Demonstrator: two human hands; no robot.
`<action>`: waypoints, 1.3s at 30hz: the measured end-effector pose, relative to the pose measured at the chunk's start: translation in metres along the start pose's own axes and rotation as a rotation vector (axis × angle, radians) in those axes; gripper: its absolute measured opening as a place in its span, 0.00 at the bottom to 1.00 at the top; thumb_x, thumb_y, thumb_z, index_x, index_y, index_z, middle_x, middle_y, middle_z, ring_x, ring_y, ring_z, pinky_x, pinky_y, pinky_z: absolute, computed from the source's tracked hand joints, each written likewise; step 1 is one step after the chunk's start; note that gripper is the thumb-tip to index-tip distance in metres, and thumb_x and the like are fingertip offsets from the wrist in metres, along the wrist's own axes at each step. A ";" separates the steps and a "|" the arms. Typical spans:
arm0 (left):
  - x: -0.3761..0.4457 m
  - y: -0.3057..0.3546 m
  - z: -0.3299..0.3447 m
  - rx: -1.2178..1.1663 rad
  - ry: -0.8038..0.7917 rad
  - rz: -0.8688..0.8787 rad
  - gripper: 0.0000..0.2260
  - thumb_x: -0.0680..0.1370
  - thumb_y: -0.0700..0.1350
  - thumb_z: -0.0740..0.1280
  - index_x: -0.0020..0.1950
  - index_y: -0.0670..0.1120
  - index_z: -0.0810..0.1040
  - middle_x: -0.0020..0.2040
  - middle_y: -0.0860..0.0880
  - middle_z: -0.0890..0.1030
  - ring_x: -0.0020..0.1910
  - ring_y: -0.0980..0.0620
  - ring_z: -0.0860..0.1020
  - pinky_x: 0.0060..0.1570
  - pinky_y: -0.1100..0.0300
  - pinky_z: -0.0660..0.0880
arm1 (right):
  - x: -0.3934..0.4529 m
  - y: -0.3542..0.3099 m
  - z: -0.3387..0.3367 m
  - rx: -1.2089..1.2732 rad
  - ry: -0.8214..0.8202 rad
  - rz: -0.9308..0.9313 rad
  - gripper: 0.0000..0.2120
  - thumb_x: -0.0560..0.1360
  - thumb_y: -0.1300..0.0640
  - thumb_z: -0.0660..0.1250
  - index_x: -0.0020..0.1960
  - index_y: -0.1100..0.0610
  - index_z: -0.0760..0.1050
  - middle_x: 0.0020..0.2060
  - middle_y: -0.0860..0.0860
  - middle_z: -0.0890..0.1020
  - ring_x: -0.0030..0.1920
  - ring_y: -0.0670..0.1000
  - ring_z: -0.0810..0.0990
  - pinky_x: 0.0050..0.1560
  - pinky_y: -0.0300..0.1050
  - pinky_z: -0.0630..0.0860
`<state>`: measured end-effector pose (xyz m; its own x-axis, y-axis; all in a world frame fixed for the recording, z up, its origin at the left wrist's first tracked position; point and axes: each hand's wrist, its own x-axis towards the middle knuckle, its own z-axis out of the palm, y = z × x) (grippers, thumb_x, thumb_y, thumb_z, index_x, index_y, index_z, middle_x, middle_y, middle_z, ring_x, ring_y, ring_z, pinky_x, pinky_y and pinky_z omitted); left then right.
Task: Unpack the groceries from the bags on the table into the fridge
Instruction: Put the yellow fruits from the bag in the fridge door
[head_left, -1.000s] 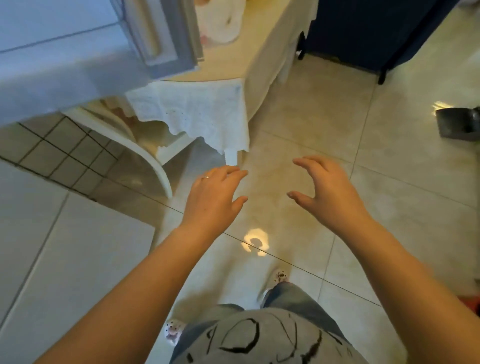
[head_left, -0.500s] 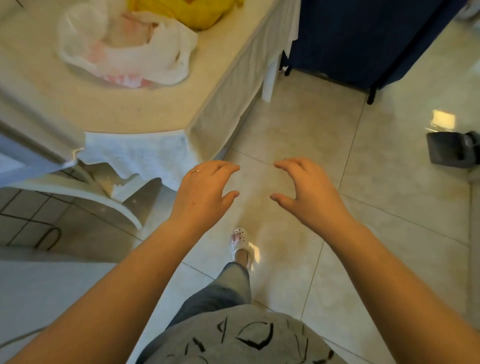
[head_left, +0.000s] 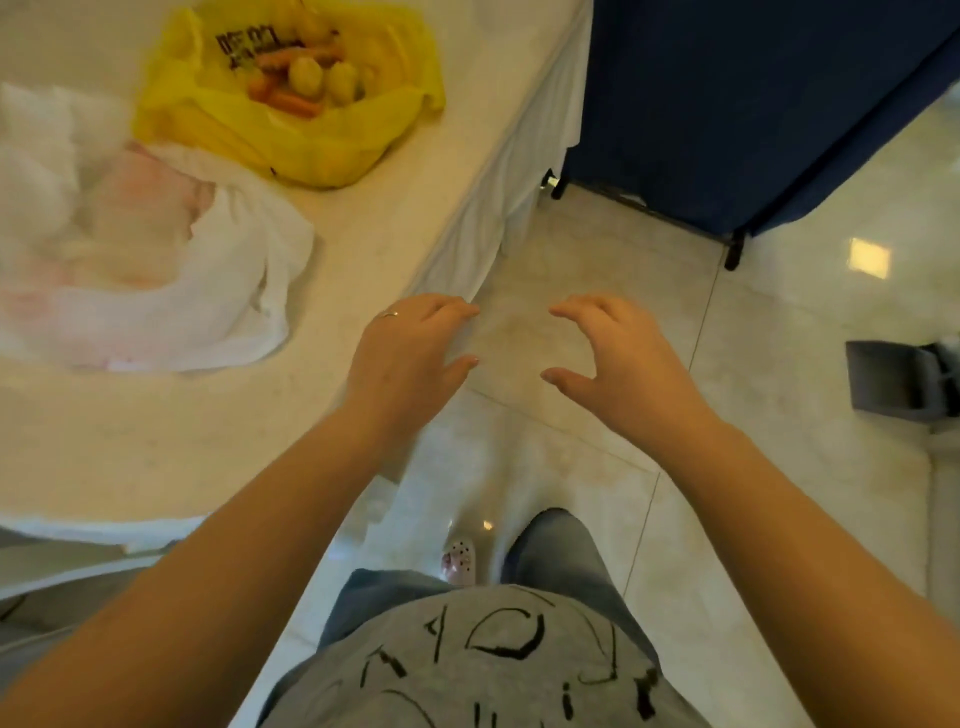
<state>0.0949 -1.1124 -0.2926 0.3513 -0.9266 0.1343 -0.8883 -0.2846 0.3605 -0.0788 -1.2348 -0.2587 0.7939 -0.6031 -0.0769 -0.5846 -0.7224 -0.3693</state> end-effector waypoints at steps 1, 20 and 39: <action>0.019 -0.005 0.001 0.007 0.009 -0.015 0.21 0.70 0.46 0.74 0.62 0.45 0.77 0.58 0.45 0.79 0.56 0.43 0.77 0.55 0.51 0.73 | 0.021 0.006 -0.003 0.000 -0.005 -0.024 0.28 0.72 0.48 0.69 0.70 0.52 0.66 0.66 0.51 0.70 0.66 0.52 0.66 0.65 0.44 0.62; 0.259 -0.079 0.004 0.091 0.206 -0.732 0.21 0.74 0.49 0.70 0.66 0.47 0.73 0.63 0.48 0.76 0.63 0.46 0.72 0.59 0.53 0.70 | 0.444 0.060 -0.061 0.125 -0.185 -0.698 0.27 0.68 0.55 0.75 0.65 0.58 0.72 0.61 0.57 0.75 0.62 0.58 0.71 0.60 0.47 0.66; 0.348 -0.185 0.017 0.016 0.520 -1.083 0.28 0.70 0.48 0.74 0.69 0.48 0.70 0.65 0.47 0.75 0.62 0.47 0.75 0.46 0.54 0.77 | 0.652 -0.043 0.000 -0.027 -0.445 -1.142 0.29 0.70 0.54 0.72 0.68 0.55 0.69 0.64 0.54 0.72 0.65 0.56 0.69 0.65 0.51 0.66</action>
<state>0.3764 -1.3860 -0.3286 0.9919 0.0045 0.1270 -0.0608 -0.8609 0.5051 0.4638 -1.5972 -0.2932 0.8373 0.5458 -0.0332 0.4859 -0.7705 -0.4127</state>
